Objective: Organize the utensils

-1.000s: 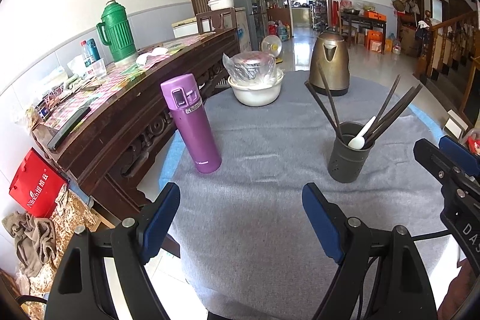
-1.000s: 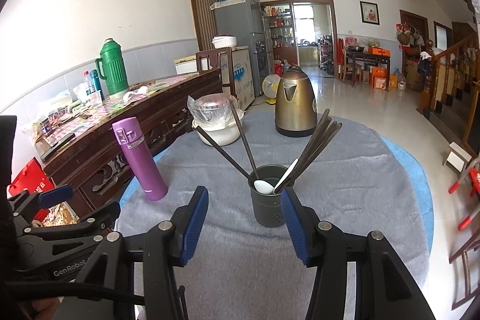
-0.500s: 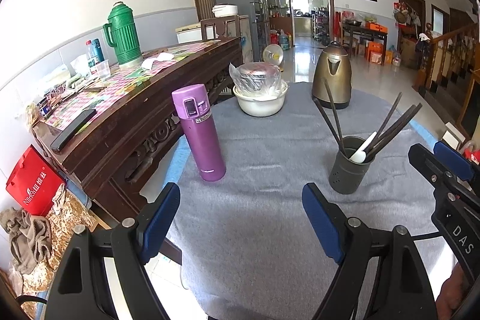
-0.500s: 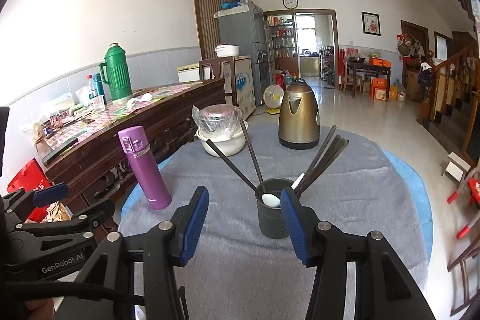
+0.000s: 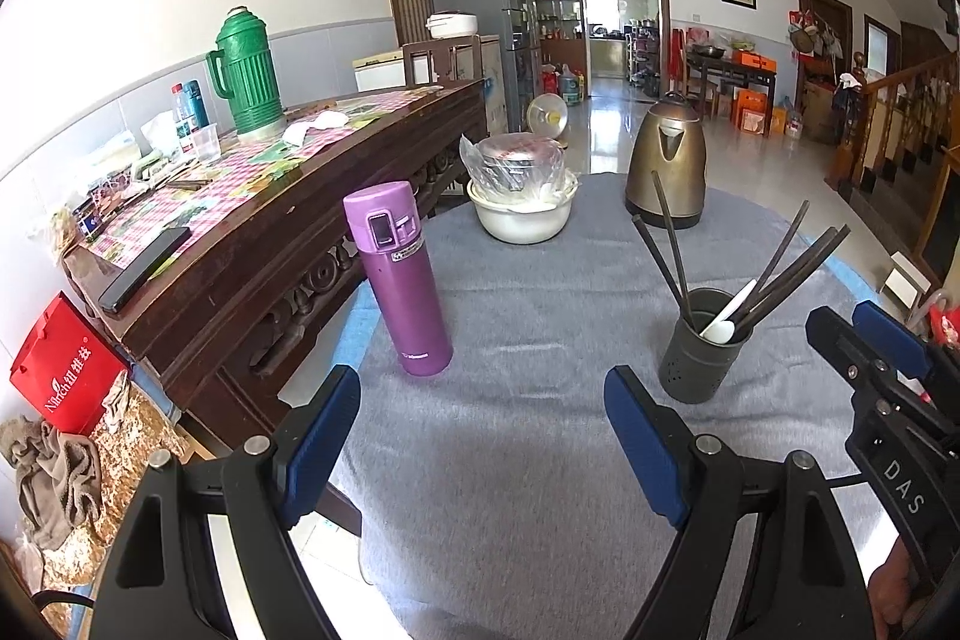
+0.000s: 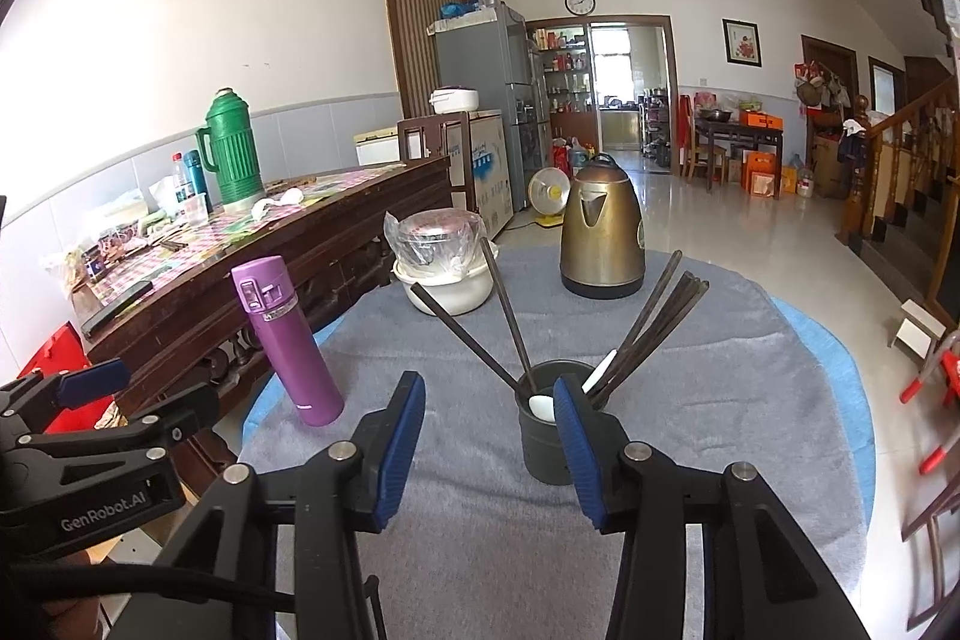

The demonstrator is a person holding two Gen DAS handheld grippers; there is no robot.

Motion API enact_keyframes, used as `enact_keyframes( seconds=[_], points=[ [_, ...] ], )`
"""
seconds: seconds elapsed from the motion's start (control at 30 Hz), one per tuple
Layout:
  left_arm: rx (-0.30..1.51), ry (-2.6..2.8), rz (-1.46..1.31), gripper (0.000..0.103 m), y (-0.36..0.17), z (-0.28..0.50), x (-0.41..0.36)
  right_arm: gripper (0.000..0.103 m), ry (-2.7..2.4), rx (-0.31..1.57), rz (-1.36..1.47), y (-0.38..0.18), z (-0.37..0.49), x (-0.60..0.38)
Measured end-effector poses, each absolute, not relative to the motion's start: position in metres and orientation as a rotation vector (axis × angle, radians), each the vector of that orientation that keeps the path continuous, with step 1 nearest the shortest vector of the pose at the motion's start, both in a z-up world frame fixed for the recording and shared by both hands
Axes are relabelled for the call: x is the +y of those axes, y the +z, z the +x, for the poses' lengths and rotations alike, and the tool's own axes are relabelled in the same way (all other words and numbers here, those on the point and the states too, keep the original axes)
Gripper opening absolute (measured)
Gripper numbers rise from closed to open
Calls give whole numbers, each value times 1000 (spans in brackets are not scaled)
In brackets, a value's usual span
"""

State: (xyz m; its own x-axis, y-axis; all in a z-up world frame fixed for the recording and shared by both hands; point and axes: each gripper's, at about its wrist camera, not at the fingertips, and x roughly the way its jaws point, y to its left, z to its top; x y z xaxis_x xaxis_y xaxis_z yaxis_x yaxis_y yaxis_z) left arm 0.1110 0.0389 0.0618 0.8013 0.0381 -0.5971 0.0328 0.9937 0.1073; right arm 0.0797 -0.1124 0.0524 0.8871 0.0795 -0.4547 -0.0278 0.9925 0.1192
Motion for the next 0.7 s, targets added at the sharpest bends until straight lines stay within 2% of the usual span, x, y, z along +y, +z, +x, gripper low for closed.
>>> enact_keyframes(
  seconds=[0.53,0.7],
  points=[
    [645,-11,138,84,57,124,24,48,54,506,134,43,95,-121],
    [693,-8,77,84,20,158,30,49,11,545,170,24,107,-139]
  ],
)
